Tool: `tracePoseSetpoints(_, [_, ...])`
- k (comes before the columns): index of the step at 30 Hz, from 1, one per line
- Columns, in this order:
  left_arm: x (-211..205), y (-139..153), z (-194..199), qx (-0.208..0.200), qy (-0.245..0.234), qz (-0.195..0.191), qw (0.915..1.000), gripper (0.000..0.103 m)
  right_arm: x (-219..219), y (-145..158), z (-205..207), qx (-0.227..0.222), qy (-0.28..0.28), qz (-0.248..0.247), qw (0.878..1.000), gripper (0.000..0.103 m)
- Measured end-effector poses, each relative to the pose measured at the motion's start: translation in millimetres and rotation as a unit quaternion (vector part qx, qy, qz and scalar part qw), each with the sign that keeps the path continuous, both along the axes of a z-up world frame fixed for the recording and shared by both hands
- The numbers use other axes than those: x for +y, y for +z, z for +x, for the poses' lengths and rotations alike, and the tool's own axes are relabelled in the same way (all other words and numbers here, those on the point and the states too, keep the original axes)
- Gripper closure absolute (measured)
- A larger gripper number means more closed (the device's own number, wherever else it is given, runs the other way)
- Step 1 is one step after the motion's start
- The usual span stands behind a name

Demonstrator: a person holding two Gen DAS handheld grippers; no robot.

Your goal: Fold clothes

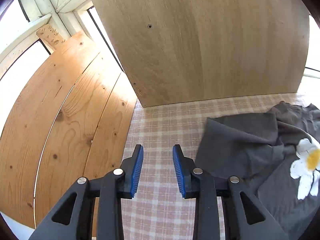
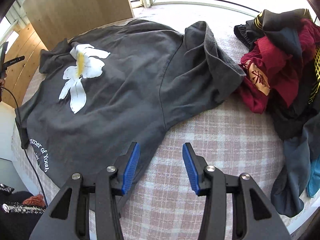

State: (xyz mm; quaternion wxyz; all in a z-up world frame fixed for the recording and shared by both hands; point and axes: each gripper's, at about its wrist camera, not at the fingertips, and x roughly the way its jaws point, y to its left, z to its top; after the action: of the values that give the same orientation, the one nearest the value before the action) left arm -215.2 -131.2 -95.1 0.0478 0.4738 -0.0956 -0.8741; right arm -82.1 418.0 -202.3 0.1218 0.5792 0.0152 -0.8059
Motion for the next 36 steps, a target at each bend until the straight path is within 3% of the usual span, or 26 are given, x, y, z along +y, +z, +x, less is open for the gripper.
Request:
tracePoseSetpoints(2, [8, -2, 38, -0.022, -0.057, 0.038, 0.9974, 0.057, -4, -2, 13, -0.003, 0.012, 0.001, 1.000, 0.059])
tracePoseSetpoints(5, [36, -12, 104, -0.068, -0.136, 0.071, 0.9858, 0.056, -11, -7, 36, -0.005, 0.029, 0.000, 1.000, 0.059])
tracePoseSetpoints(9, [76, -38, 176, -0.126, -0.199, 0.092, 0.9675, 0.055, -20, -16, 72, -0.004, 0.049, -0.001, 0.999, 0.059])
tracePoseSetpoints(15, [104, -71, 186, -0.162, -0.226, 0.094, 0.9560, 0.055, -37, -31, 94, 0.008, 0.088, 0.021, 0.996, 0.059])
tracePoseSetpoints(17, [111, -80, 186, -0.171, -0.232, 0.099, 0.9524, 0.072, -43, -31, 94, 0.022, 0.100, 0.027, 0.994, 0.059])
tracePoseSetpoints(18, [112, -81, 184, -0.175, -0.233, 0.106, 0.9506, 0.094, -45, -31, 94, 0.029, 0.105, 0.030, 0.994, 0.059])
tracePoseSetpoints(19, [113, -83, 182, -0.179, -0.234, 0.113, 0.9488, 0.095, -48, -31, 94, 0.033, 0.112, 0.030, 0.993, 0.059])
tracePoseSetpoints(23, [115, -76, 187, -0.175, -0.247, 0.119, 0.9457, 0.097, -60, -30, 100, 0.046, 0.146, 0.028, 0.988, 0.059])
tracePoseSetpoints(26, [110, -64, 190, -0.164, -0.248, 0.145, 0.9438, 0.098, -72, -30, 105, 0.061, 0.177, 0.028, 0.982, 0.059])
tracePoseSetpoints(27, [109, -60, 190, -0.160, -0.247, 0.147, 0.9444, 0.098, -77, -30, 104, 0.064, 0.186, 0.026, 0.980, 0.067])
tracePoseSetpoints(28, [108, -56, 191, -0.155, -0.246, 0.145, 0.9457, 0.098, -81, -28, 102, 0.067, 0.189, 0.025, 0.979, 0.081])
tracePoseSetpoints(30, [106, -47, 192, -0.146, -0.243, 0.142, 0.9483, 0.099, -83, -19, 96, 0.076, 0.182, 0.019, 0.980, 0.094])
tracePoseSetpoints(33, [98, -20, 195, -0.119, -0.246, 0.151, 0.9501, 0.099, -66, 26, 89, 0.120, 0.147, -0.041, 0.981, 0.096])
tracePoseSetpoints(36, [89, 20, 200, -0.081, -0.248, 0.160, 0.9520, 0.099, -54, 82, 85, 0.182, 0.111, -0.085, 0.973, 0.098])
